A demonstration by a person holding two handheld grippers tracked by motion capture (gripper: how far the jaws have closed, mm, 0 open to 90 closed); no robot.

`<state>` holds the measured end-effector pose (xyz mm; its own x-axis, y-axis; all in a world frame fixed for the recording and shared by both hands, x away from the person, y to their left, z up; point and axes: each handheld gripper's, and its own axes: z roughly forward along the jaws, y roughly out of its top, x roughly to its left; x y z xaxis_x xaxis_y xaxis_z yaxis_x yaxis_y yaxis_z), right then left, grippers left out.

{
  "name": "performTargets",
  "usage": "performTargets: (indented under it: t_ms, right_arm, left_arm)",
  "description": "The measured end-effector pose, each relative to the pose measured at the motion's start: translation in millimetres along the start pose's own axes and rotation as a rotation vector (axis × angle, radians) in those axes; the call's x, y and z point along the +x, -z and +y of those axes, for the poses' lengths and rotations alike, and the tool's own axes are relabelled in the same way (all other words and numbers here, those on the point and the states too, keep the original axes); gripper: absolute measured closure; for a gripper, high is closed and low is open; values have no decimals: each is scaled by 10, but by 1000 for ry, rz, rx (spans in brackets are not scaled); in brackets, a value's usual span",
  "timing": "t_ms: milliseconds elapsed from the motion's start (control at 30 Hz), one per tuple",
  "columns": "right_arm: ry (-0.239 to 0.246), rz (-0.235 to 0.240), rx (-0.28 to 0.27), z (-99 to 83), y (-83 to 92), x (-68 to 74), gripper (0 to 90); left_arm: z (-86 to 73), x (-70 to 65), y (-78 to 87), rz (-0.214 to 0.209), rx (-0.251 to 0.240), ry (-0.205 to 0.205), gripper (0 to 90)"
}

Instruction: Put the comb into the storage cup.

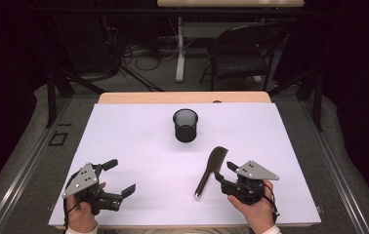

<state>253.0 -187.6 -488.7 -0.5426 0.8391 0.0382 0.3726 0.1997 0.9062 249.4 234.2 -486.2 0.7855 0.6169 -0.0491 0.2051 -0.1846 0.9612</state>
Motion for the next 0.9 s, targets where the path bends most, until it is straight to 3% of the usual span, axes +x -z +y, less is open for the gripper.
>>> performTargets:
  t_ms: [167,467,900]
  right_arm:
    - [14,31,40,76,-109,77,472]
    - [39,72,56,128,-254,184,528]
    - [3,106,78,89,-389,189,551]
  left_arm:
    - [-6,2,-4,-1,3,3,3]
    - [-9,-1,-5,-1,9,2,3]
    - [-14,-4,-12,-1,14,1,3]
